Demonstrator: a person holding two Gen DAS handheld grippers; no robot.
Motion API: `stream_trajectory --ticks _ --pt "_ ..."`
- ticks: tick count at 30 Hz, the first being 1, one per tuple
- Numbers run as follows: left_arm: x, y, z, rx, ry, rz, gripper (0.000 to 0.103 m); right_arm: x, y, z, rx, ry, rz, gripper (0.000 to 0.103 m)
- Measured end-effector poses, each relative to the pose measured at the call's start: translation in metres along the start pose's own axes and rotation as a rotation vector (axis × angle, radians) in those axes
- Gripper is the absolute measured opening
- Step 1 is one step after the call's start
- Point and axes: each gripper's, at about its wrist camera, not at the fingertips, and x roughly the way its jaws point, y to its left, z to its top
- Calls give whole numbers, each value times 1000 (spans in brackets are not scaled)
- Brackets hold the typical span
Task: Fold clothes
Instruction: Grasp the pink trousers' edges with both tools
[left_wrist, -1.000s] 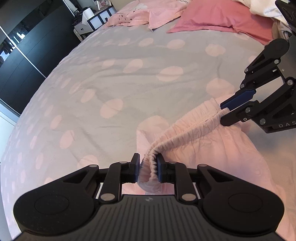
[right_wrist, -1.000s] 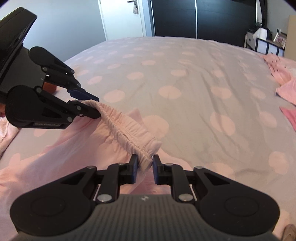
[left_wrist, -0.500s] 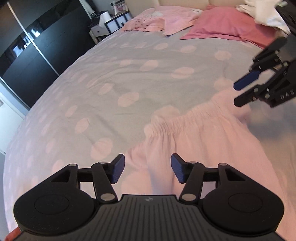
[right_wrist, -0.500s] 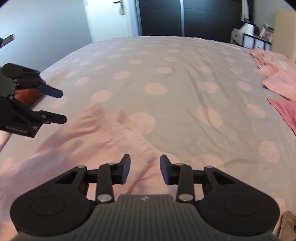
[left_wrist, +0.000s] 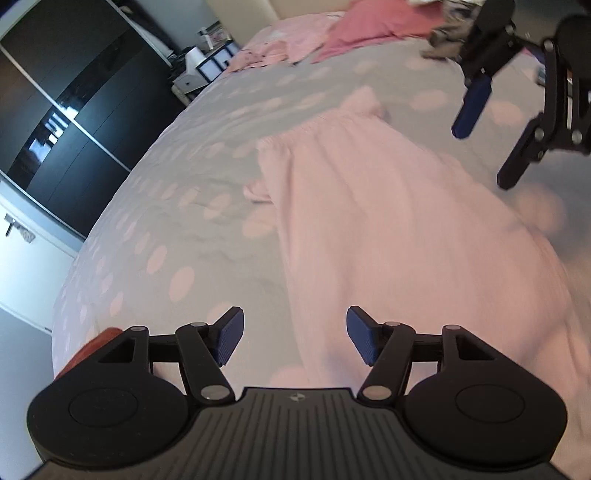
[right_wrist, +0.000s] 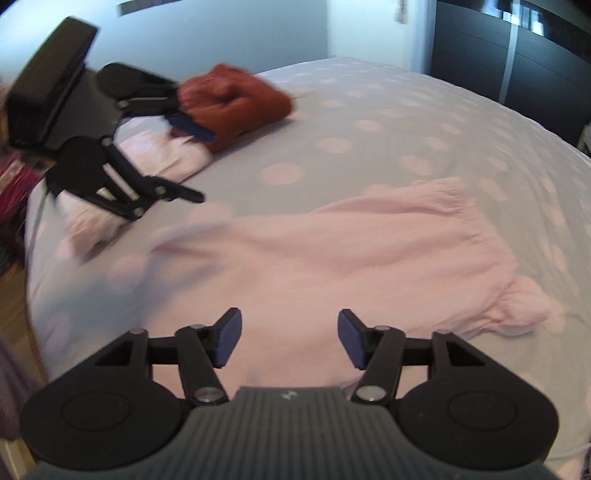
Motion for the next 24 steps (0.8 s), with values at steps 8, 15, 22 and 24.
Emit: stream_trajectory --ticks 8,15,22,24 --pt "-3 -54 -62 126 63 5 60 10 112 -49 -179 56 -76 61" --pt "22 -76 -91 274 89 65 60 64 165 -77 -366 66 -325 56" --pt "43 -100 -94 512 29 181 59 81 161 -88 -453 89 -406 19" --pt "56 -105 -93 567 49 181 44 77 159 -85 -438 89 -401 12"
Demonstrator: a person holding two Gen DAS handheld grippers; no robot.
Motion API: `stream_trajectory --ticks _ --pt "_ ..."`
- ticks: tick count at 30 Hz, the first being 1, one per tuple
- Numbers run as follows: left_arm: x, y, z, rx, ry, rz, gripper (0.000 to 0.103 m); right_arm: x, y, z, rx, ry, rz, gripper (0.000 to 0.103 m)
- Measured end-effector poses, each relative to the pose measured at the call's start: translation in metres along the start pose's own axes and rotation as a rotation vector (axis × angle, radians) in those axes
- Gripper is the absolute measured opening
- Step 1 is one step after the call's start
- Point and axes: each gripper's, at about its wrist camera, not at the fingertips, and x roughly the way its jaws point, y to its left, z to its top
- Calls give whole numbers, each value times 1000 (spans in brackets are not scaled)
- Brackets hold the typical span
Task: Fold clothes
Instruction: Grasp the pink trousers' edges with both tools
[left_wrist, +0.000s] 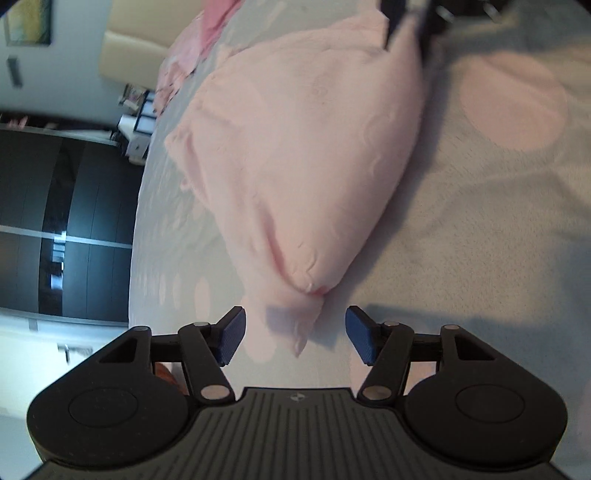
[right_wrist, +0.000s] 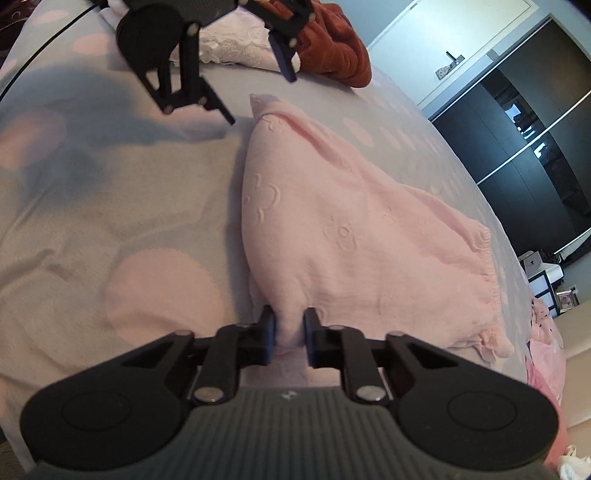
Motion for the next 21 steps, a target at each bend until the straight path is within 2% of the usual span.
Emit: stream_trajectory --ticks 1,2,3,5,8,12,13,14,15,16,17,18,21 --pt "7 -2 2 19 22 -1 36 -2 -3 1 11 1 3 11" --pt "12 -1 1 18 40 -7 17 -4 -6 1 20 5 7 9" --pt "17 2 -1 4 56 -18 5 -5 -8 1 27 9 12 8" --pt "24 7 -6 -26 77 -27 2 -9 -14 -1 42 20 22 7" --pt "23 18 -13 -71 72 -21 2 -13 -23 -8 68 44 39 6" --pt "20 21 -17 -61 74 15 3 -11 -29 -18 99 61 48 6" --pt "16 21 -17 -65 53 24 12 -11 -29 -21 105 57 48 6" --pt "11 21 -15 -70 26 32 31 -11 -29 -22 113 51 48 6" --pt "5 20 -14 -72 -9 47 58 -11 -30 -24 123 44 49 6" --pt "-1 19 -11 -66 -53 64 67 -11 -30 -25 133 36 49 6" --pt "-8 16 -7 -57 -96 76 71 -10 -30 -25 139 31 51 7" --pt "-13 14 -2 -42 -126 76 72 -9 -30 -25 144 28 53 7" --pt "-14 4 13 24 -162 44 72 -7 -32 -24 159 20 60 7"
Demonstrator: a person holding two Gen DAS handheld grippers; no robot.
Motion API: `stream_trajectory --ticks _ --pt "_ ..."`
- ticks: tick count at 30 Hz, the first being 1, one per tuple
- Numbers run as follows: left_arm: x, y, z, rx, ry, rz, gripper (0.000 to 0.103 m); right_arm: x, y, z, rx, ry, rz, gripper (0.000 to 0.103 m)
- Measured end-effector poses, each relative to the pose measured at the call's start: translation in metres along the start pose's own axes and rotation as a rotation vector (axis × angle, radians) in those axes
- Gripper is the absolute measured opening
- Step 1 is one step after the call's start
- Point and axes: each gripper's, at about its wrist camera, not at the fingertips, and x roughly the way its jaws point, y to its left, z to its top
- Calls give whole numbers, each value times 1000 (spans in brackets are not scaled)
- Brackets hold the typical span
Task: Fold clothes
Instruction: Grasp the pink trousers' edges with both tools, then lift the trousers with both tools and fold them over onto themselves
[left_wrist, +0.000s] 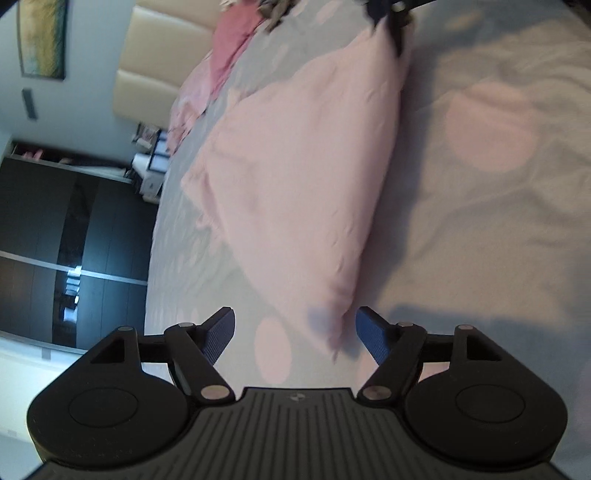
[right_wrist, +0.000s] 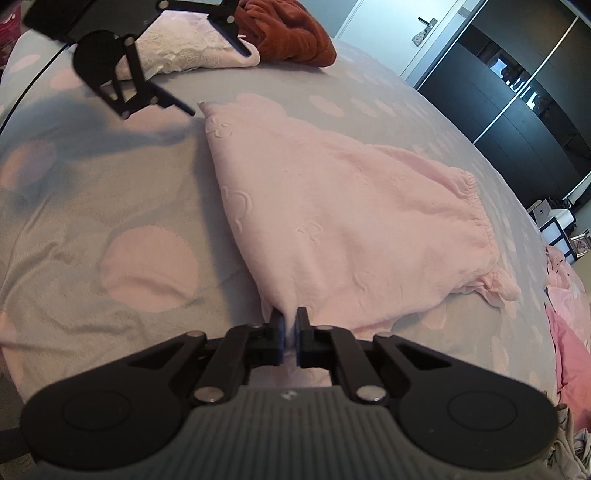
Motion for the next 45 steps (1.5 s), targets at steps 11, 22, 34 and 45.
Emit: stream_trajectory --ticks 11,22,34,45 --pt "50 -4 21 96 48 -68 30 0 -4 0 18 -9 13 7" --pt "12 19 48 106 44 -158 2 -36 -27 -4 -12 11 47 6" --pt "-106 42 132 -31 -18 -310 1 -161 -76 -41 6 35 171 6" --pt "-175 64 166 -159 -34 -403 1 -248 -90 -71 2 -14 216 6"
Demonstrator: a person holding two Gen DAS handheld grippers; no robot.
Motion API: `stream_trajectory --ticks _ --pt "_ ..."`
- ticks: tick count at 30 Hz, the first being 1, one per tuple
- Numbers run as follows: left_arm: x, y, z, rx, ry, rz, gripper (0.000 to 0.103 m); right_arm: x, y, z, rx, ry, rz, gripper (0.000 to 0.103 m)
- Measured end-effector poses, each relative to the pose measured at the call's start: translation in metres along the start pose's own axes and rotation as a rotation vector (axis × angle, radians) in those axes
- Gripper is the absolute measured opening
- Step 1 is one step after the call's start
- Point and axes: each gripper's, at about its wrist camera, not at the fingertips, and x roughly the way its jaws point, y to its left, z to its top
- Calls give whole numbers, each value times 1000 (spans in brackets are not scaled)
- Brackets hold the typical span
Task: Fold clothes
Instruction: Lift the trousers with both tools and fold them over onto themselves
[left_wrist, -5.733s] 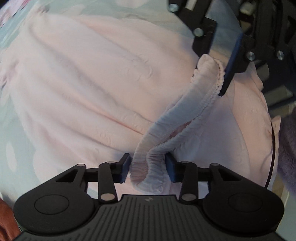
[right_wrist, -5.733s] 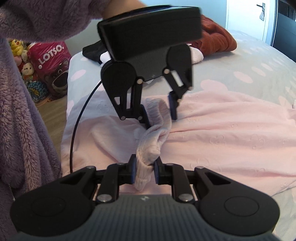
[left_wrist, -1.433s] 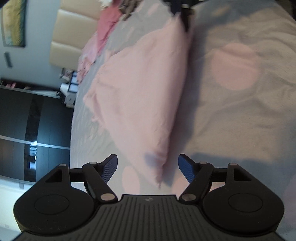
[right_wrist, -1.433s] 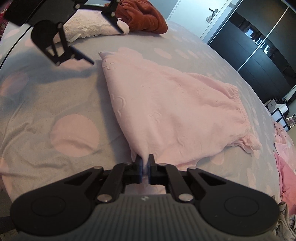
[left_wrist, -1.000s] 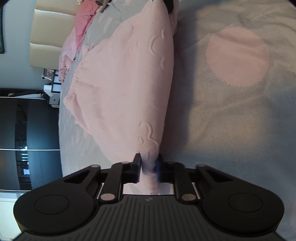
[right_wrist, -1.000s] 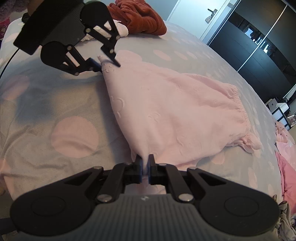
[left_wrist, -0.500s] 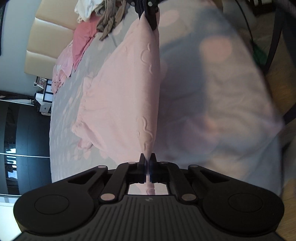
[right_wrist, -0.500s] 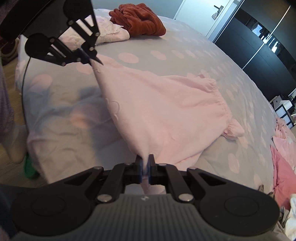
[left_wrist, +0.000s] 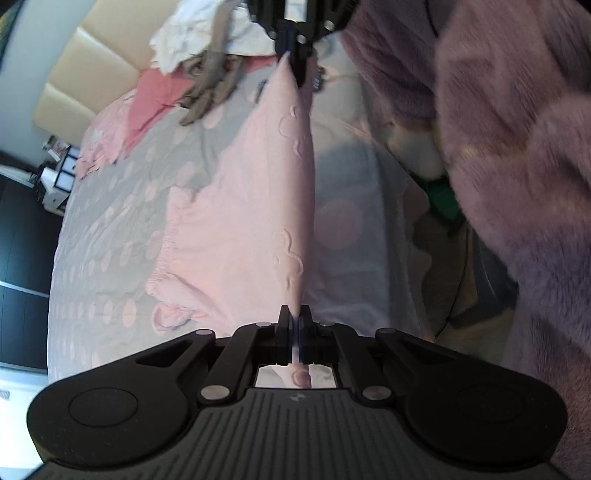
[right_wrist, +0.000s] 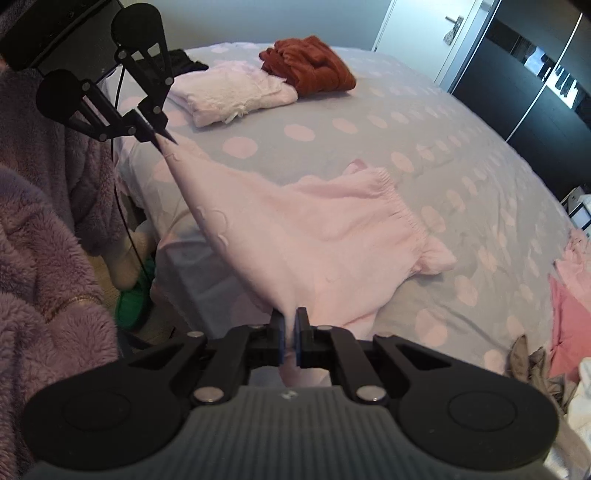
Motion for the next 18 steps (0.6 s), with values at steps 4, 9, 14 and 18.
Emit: stream_trajectory --ticks 4,9,14,18 --pt "2 35 8 -52 -22 74 1 0 -23 14 -21 -30 -63 6" --pt "15 97 14 -167 -62 117 1 13 -68 39 -30 -42 -135 6" --pt "49 159 18 -259 -72 83 1 52 -125 62 -7 -18 -163 6" --pt "93 202 11 -304 -38 80 1 97 -166 74 27 12 -157 7"
